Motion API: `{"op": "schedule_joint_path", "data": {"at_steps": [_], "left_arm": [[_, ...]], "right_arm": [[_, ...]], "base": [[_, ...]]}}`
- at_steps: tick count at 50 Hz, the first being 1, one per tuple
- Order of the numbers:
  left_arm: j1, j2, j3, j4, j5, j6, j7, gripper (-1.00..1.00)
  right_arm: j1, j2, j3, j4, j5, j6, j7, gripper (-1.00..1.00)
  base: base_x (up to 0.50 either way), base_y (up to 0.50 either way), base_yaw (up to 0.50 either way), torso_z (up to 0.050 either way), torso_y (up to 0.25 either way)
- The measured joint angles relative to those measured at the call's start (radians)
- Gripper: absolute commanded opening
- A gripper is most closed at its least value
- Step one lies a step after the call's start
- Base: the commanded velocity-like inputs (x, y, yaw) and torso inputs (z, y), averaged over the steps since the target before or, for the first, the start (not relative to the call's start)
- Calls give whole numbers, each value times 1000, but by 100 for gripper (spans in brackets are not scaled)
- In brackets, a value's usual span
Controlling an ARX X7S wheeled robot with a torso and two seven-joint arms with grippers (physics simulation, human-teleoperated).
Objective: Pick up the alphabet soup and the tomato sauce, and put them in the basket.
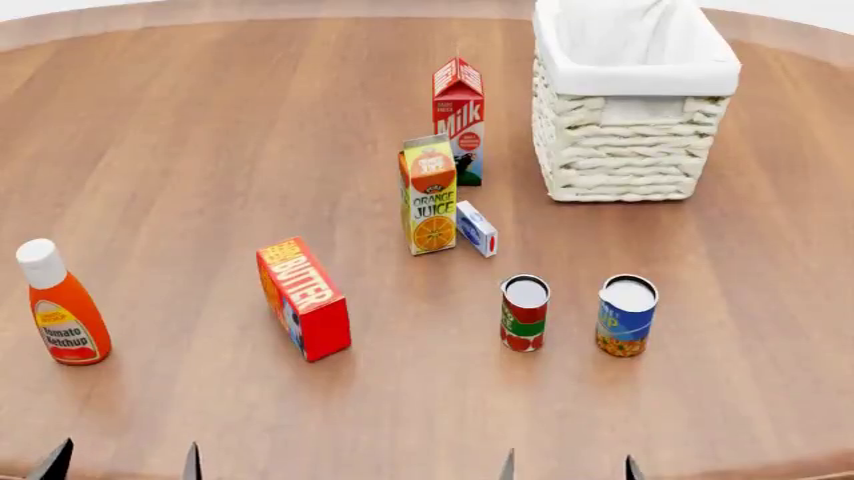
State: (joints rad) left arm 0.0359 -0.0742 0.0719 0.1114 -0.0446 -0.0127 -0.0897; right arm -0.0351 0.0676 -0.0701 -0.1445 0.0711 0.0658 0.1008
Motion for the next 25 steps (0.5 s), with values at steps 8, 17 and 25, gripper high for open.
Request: {"op": "schedule_joint_path", "data": {"at_steps": [8, 17, 25], "left_arm": [[25, -25, 20, 216, 13, -100, -20, 100], [33, -50, 33, 471, 26, -233, -39, 100], [21, -67, 42, 676, 35, -362, -52, 100]], "right_arm": [[-5, 21, -16, -196, 5, 92, 24, 100], [-1, 41, -27, -438, 12, 226, 59, 100], [18, 63, -43, -621, -4, 352, 90, 100]], "base": [[0, 0, 0, 0, 0], [0, 0, 0, 0, 0], [0, 0, 0, 0, 0]]}}
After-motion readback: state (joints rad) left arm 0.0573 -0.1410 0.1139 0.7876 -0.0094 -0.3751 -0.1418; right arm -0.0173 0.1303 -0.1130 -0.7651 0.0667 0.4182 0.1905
